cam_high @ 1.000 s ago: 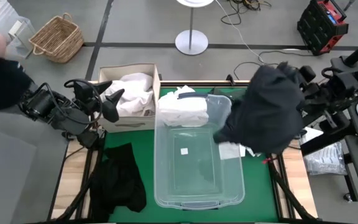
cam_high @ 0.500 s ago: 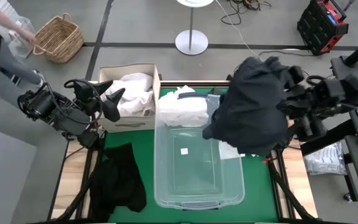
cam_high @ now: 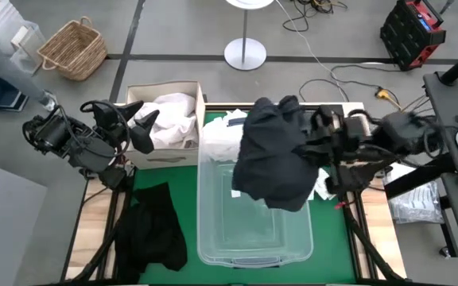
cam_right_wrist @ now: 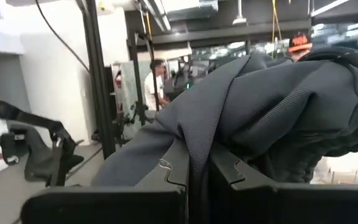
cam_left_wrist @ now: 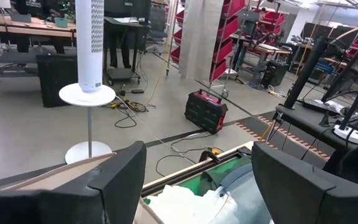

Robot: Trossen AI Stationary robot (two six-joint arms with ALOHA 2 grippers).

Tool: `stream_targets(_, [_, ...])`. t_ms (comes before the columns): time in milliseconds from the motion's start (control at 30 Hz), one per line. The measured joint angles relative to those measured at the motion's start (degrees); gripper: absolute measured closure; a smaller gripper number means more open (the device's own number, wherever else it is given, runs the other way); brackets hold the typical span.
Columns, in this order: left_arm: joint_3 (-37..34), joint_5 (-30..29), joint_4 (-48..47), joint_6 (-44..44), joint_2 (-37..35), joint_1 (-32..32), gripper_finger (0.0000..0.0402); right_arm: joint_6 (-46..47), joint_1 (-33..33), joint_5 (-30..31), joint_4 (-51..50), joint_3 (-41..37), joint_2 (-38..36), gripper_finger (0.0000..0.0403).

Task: Sort clothes
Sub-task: Put the right black pants into the transparent bin

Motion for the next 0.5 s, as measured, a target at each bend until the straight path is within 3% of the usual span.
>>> stream_targets(267, [0.00, 0.02, 0.02, 0.28, 0.00, 0.00, 0.0135, 10.27, -6.17, -8.54, -3.31, 0.00, 4.72, 0.0390])
stream_targets(500, [0.00, 0.03, 0.00, 0.42, -0.02, 0.01, 0.0135, 18.32, -11.47, -15.44, -12.55, 0.00, 7.04, 0.0390])
